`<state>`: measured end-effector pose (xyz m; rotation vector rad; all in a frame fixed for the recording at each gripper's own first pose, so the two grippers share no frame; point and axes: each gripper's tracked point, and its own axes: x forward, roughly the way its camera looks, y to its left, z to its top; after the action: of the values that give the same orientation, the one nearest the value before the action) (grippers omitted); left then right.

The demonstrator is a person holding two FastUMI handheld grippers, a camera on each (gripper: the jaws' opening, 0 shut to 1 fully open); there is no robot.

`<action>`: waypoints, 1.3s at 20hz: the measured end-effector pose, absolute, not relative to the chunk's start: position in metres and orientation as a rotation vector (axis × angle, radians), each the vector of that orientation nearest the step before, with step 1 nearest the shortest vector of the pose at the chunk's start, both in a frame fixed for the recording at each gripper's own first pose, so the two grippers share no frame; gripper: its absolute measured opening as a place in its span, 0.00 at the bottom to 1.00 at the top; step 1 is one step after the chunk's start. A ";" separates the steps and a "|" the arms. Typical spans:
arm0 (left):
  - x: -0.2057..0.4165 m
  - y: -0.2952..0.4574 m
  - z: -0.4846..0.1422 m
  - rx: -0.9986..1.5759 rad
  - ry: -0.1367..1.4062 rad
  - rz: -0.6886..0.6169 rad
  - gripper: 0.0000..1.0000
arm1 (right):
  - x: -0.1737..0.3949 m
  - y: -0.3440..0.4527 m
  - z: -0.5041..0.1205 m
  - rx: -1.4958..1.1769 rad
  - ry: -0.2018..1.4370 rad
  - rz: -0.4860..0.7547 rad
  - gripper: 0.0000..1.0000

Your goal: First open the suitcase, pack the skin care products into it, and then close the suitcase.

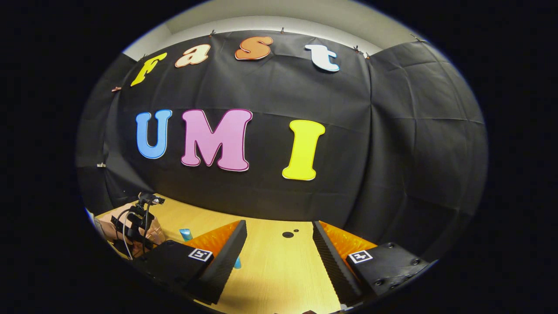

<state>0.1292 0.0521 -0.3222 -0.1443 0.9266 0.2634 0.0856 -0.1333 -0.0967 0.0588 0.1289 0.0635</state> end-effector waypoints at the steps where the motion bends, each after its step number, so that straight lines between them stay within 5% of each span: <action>1: 0.127 0.056 -0.329 -0.138 0.941 0.255 0.28 | 0.087 -0.132 -0.097 0.059 0.128 0.071 0.96; 2: 0.127 0.055 -0.328 -0.143 0.960 0.231 0.15 | 0.088 -0.128 -0.098 0.053 0.131 0.083 0.96; 7: 0.122 0.049 -0.273 -0.209 0.926 0.183 0.11 | 0.093 -0.118 -0.098 0.051 0.107 0.129 0.96; 11: 0.090 0.086 -0.151 -0.175 0.828 0.158 0.11 | 0.115 -0.075 -0.091 0.078 0.078 0.238 0.96; 15: 0.027 0.217 -0.040 -0.203 0.673 0.201 0.11 | 0.139 -0.018 -0.060 0.053 0.015 0.249 0.96; 18: -0.005 0.341 -0.017 -0.133 0.622 0.308 0.11 | 0.146 0.024 -0.049 0.068 0.028 0.212 0.96; 23: -0.022 0.503 -0.092 -0.167 0.678 0.403 0.10 | 0.153 0.085 -0.047 0.030 0.087 0.153 0.96; 26: -0.016 0.594 -0.224 -0.294 0.820 0.430 0.10 | 0.149 0.113 -0.064 0.029 0.173 0.093 0.96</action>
<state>-0.0160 0.5941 -0.2240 -0.2943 0.8202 0.4298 0.1494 0.1127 -0.0638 0.0287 0.1734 0.0929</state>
